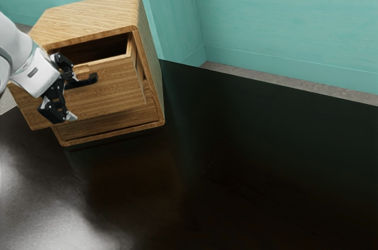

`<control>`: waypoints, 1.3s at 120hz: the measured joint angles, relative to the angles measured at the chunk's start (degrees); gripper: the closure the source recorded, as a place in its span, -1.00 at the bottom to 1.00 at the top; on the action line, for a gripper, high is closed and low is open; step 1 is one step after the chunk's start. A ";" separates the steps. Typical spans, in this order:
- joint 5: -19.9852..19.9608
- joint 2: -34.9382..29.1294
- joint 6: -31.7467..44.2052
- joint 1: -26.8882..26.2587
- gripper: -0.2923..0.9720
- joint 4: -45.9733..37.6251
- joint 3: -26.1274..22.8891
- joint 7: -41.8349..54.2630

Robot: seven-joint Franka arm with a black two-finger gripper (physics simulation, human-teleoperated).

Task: Pull the drawer handle with one arm to open the drawer

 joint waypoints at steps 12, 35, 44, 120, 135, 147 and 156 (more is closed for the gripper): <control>-0.03 -1.48 0.59 -0.09 -0.51 -1.13 -0.04 -0.02; -0.02 -3.59 1.51 -0.33 -0.56 -3.73 -0.11 -0.08; -0.01 -4.70 1.96 -0.63 -0.54 -5.49 -0.18 -0.16; -0.24 -11.64 2.61 -5.05 -0.60 -10.86 -0.34 -0.97; -0.39 -11.88 2.36 -5.42 -0.44 -10.96 -0.54 -1.08; -0.44 -12.11 1.97 -5.26 -0.14 -9.99 -1.37 -1.12; -0.05 -12.42 0.25 -5.07 0.50 -5.56 -1.62 -1.23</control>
